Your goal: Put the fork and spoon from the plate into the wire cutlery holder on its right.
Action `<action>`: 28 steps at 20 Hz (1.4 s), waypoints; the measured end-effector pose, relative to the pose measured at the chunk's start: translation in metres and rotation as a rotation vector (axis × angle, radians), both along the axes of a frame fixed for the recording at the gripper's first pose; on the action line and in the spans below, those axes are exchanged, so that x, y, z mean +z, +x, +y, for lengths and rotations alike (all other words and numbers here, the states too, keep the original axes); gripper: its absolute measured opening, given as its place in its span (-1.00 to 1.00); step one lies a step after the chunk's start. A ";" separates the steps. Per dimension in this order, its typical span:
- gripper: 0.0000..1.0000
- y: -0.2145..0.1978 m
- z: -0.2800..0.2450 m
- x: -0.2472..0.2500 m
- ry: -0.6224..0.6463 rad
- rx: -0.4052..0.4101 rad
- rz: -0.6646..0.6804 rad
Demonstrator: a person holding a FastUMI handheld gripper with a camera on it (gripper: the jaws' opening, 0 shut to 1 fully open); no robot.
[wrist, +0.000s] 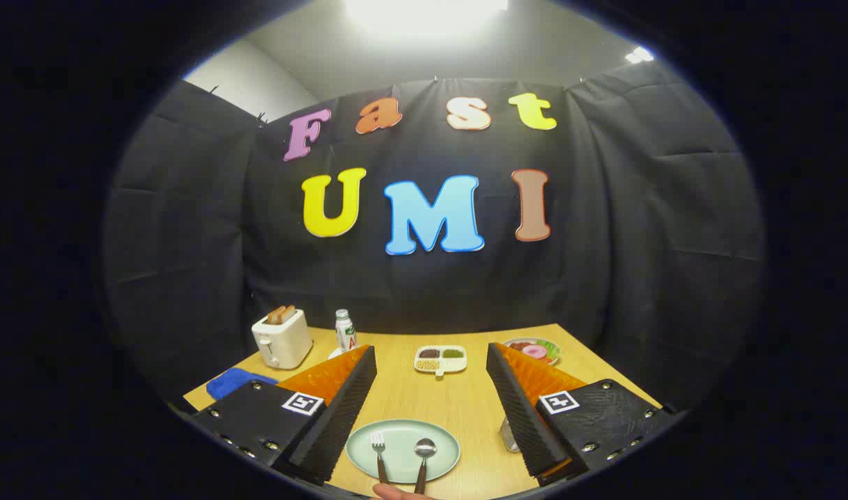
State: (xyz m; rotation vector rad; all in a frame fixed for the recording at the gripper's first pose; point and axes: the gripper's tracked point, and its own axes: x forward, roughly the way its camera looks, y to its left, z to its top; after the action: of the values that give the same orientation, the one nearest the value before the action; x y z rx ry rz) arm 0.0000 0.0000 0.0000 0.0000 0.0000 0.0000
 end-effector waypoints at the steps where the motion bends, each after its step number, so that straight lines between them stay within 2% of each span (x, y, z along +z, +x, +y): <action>1: 0.94 -0.001 0.000 0.001 -0.007 0.000 -0.011; 10: 0.96 -0.005 0.007 -0.019 -0.025 0.041 0.063; 17: 0.95 -0.006 0.011 -0.062 -0.067 0.075 0.179; 23: 0.95 -0.017 0.002 -0.157 -0.159 0.093 0.469; 28: 0.95 -0.032 0.009 -0.220 -0.216 0.157 0.650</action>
State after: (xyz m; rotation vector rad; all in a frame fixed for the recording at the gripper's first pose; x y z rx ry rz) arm -0.0316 0.0089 -0.2195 -0.2157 0.6504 0.1566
